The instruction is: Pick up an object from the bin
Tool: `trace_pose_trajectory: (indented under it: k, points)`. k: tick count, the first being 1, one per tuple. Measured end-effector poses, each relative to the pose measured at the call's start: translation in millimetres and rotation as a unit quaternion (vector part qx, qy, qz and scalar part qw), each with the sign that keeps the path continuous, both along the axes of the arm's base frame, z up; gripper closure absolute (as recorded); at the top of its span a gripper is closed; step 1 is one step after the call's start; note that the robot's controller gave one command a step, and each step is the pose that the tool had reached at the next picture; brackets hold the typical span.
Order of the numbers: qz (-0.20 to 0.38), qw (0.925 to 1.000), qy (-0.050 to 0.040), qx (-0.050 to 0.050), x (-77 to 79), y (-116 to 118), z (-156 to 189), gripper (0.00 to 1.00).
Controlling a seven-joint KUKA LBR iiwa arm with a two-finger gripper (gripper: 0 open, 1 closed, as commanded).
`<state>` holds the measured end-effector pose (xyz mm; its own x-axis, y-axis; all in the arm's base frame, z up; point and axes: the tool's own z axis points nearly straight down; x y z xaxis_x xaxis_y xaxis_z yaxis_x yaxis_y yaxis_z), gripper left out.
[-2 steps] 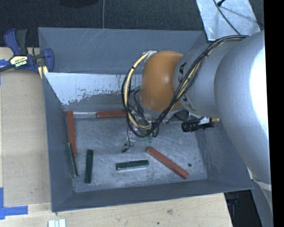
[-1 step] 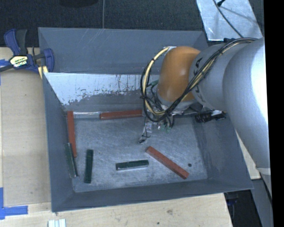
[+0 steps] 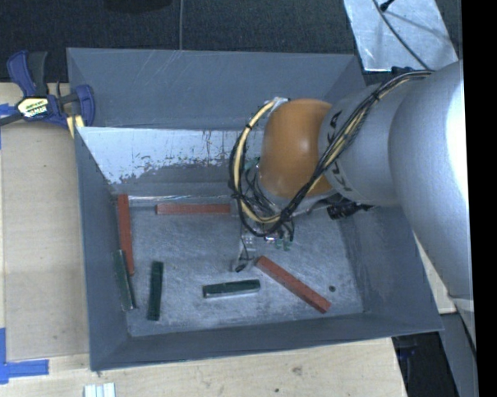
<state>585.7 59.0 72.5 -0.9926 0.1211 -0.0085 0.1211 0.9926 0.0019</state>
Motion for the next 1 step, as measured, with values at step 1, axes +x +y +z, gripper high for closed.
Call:
trace_pose_trajectory:
  k: [1]
  points:
    - [-0.006, 1.0000, 0.0044, -0.002, -37.2, -54.4, 6.4, 0.00]
